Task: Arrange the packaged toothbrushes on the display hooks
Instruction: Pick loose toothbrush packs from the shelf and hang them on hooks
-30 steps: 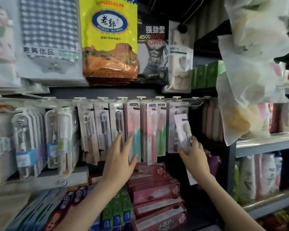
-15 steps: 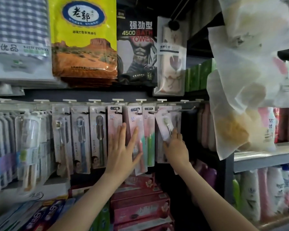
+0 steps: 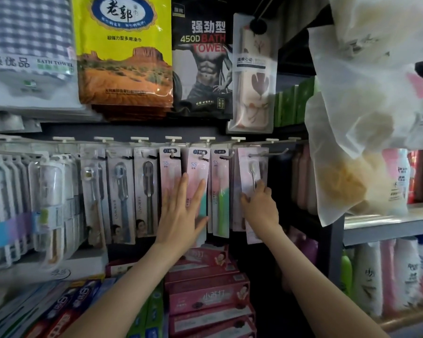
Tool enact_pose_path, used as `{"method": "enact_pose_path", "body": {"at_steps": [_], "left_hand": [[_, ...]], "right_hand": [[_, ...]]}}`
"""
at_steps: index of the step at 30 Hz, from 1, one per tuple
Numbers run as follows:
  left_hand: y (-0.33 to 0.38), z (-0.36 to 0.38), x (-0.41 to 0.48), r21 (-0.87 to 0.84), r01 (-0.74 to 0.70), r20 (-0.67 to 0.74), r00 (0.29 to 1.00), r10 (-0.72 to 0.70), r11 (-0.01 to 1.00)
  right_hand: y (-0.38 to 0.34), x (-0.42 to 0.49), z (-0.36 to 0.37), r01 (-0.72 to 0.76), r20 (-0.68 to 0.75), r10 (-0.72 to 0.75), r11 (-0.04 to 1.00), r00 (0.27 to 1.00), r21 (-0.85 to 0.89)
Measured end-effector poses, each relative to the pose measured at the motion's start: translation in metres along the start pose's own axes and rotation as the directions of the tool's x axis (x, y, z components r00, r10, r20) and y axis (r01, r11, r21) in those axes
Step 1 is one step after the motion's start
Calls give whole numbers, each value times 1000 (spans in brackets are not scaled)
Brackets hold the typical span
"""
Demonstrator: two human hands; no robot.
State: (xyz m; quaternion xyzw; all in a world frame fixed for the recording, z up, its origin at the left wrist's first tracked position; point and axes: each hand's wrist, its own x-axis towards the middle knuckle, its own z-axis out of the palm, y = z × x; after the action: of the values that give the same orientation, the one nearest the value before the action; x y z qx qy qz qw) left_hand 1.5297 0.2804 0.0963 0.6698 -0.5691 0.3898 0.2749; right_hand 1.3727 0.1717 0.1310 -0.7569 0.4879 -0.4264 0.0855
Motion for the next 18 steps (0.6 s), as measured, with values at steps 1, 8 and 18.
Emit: {"method": "enact_pose_path", "body": {"at_steps": [1, 8, 18], "left_hand": [[0, -1, -1, -2, -3, 14, 1000, 3, 1000], [-3, -16, -14, 9, -41, 94, 995, 40, 999], [-39, -61, -93, -52, 43, 220, 975, -31, 998]], "right_hand": [[-1, 1, -1, -6, 23, 6, 1000, 1000, -1], [-4, -24, 13, -12, 92, 9, 1000, 996, 25], [-62, -123, 38, 129, 144, -129, 992, 981, 8]]}}
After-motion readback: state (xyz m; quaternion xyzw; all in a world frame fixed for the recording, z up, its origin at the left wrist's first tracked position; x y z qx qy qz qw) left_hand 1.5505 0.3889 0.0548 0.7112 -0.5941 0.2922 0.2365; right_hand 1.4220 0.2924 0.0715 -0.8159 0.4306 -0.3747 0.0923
